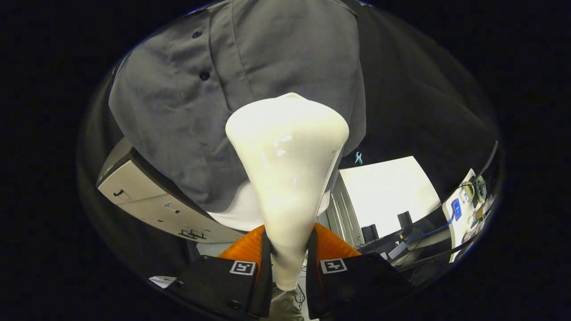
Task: Iron the clothes twice with a garment steamer, once on the left side and once on the right side.
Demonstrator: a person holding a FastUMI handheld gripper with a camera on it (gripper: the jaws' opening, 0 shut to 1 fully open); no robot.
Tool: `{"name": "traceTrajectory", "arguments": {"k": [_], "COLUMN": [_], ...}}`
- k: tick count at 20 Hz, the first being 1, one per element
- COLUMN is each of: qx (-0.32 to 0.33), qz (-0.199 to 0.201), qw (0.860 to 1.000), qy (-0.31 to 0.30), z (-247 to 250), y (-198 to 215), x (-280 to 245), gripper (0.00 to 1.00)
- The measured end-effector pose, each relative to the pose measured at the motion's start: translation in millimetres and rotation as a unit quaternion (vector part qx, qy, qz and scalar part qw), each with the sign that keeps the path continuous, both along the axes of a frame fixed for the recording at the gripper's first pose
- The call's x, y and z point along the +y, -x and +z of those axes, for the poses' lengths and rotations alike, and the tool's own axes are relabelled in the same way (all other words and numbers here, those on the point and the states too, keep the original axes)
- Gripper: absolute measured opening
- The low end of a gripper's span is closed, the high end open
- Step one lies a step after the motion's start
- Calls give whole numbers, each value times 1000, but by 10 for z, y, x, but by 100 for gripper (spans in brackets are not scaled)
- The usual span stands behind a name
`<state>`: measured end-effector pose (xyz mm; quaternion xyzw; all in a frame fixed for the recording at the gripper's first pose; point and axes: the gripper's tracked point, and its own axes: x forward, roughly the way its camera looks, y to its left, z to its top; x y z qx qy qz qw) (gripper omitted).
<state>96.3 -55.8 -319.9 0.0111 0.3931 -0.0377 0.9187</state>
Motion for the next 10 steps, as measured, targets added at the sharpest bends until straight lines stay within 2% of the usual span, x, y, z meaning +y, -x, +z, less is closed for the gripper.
{"name": "traceTrajectory", "arguments": {"k": [6, 10], "qx": [-85, -146], "qz": [24, 33], "qw": [996, 989], "qy": [9, 19], "z": [988, 1625], "y": [-80, -57], "x": [334, 494], "gripper": [39, 39]}}
